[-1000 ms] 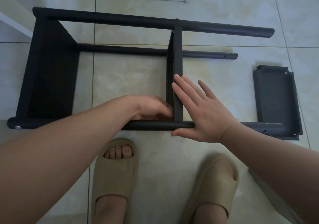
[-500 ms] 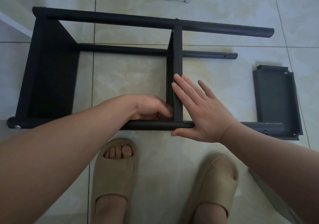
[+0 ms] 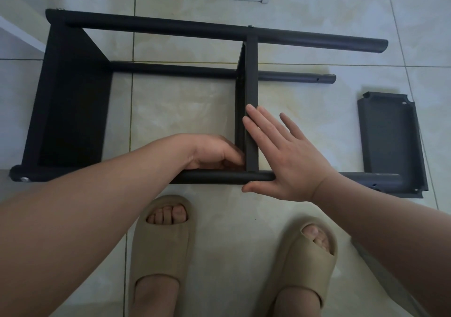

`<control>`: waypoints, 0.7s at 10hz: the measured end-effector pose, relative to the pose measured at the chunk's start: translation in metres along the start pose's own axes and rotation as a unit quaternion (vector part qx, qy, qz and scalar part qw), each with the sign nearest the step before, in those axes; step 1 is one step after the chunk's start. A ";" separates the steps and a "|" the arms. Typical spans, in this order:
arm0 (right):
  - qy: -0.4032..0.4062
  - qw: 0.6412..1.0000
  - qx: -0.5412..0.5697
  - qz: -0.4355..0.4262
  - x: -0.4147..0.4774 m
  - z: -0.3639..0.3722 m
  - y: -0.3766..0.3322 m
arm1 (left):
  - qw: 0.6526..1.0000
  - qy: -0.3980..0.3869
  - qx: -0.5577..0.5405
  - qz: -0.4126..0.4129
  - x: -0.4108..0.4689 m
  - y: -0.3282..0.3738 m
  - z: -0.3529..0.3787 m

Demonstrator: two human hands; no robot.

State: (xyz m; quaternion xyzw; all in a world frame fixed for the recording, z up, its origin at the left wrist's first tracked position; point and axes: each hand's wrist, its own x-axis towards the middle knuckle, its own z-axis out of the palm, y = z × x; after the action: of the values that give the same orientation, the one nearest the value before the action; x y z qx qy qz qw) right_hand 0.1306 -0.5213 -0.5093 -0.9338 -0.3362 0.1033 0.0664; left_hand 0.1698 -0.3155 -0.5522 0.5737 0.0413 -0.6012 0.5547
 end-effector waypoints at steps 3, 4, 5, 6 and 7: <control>0.001 1.000 -0.001 0.000 0.000 0.001 0.000 | 0.997 -0.055 -0.051 0.017 -0.001 -0.001 0.000; -0.002 1.000 -0.003 0.000 0.000 0.001 0.001 | 1.000 -0.019 -0.014 0.011 0.001 -0.002 0.001; -0.001 1.000 -0.003 0.000 0.000 0.001 0.000 | 1.000 -0.017 -0.008 0.001 0.002 -0.003 -0.001; 0.000 1.000 -0.003 0.001 0.000 0.001 0.000 | 0.999 -0.042 -0.019 -0.004 0.000 -0.002 -0.002; -0.004 1.000 -0.003 0.002 0.000 0.001 0.000 | 0.999 -0.048 -0.022 -0.005 0.002 -0.004 -0.003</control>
State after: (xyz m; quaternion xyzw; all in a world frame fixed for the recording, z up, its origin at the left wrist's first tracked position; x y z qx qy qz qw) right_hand 0.1304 -0.5213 -0.5101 -0.9342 -0.3349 0.1060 0.0623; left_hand 0.1697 -0.3130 -0.5566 0.5311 0.0306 -0.6300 0.5658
